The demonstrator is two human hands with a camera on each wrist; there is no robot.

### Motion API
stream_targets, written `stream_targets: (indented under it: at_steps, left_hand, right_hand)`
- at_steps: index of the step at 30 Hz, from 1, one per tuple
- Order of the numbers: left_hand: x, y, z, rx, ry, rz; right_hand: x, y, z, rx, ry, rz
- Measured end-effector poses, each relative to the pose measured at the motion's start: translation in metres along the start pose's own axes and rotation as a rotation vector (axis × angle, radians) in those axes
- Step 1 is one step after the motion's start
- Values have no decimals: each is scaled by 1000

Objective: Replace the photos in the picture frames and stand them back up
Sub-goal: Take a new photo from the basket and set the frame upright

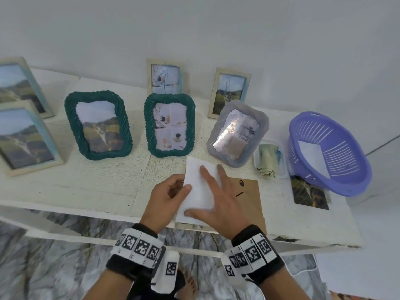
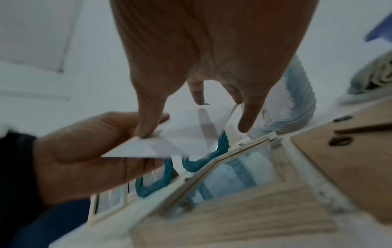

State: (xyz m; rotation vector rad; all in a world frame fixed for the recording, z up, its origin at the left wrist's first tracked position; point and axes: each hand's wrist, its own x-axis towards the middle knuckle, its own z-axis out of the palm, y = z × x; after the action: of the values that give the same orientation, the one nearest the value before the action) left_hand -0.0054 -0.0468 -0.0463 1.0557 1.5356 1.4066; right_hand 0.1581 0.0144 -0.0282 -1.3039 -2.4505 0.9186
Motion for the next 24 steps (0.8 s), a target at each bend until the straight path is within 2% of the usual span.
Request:
stream_targets:
  at_steps: [3,6,8,11,13,17,20,24]
  left_hand:
    - [1,7,-2,-95,59,-36]
    - [3,10,-4,-118,88,-60]
    - [6,9,-5,-16,116,-87]
    - [5,14,-6,309,180,-24]
    - [3,20,-6,359,133,64]
    - [-4,42,-4,-3,-134,-12]
    - [-7,44,-8,-127,-160,-35]
    - [-5,34,-11,-67,-129,-46]
  right_hand:
    - [-7,-5,-10,411,133,48]
    - [-15,-13,-17,965,207,97]
    - [-19,-19,-21,1125,203,142]
    - [-21,-24,-18,1175,218,159]
    - [-21,-29,-14,1139,224,170]
    - [-24,-38,-8,1036,233,97]
    - [-26,-39,-5,947,264,59]
    - [-32,-35,-9,798,284,53]
